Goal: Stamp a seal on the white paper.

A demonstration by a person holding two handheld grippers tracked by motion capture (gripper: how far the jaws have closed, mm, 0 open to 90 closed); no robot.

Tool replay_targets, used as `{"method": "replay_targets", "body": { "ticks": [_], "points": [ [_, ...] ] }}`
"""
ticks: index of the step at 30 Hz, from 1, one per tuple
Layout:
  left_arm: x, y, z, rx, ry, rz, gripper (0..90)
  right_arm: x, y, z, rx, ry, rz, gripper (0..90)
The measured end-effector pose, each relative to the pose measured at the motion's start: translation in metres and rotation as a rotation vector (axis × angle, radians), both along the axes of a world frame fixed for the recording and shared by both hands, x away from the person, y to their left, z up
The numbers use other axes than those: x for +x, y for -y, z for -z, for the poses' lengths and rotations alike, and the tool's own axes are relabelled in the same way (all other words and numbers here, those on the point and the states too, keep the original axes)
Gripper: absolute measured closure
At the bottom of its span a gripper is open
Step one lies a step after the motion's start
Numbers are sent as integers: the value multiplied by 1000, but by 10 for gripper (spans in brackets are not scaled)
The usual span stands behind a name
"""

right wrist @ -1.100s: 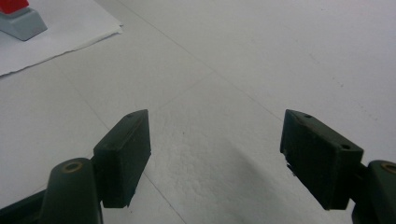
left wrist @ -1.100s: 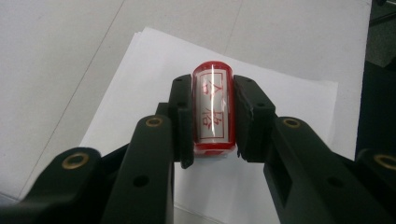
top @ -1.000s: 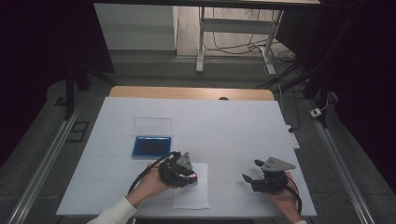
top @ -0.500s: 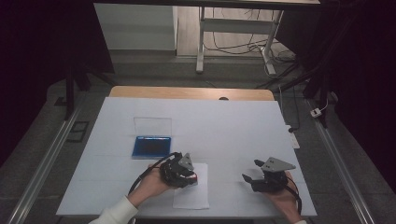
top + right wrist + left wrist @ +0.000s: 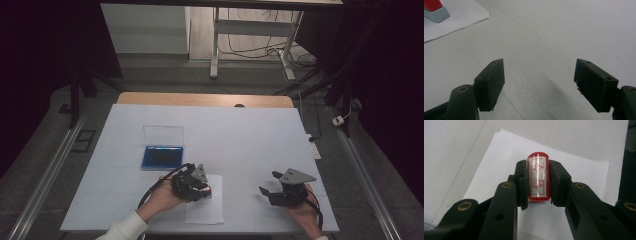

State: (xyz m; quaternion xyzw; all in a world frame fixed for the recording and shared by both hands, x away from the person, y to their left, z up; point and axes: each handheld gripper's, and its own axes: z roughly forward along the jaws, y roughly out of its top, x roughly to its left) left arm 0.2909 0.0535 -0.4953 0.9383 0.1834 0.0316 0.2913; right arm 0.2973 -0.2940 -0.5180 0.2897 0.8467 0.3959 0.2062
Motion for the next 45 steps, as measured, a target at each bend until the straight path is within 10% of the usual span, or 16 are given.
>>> {"method": "replay_targets", "body": {
  "ticks": [19, 45],
  "points": [
    [-1, -3, -3, -41, 11, -30, 703, -1, 1, -2, 9, 5, 2, 240],
    [1, -39, -42, -248, 33, -78, 701, 0, 2, -2, 17, 5, -2, 240]
  ]
}}
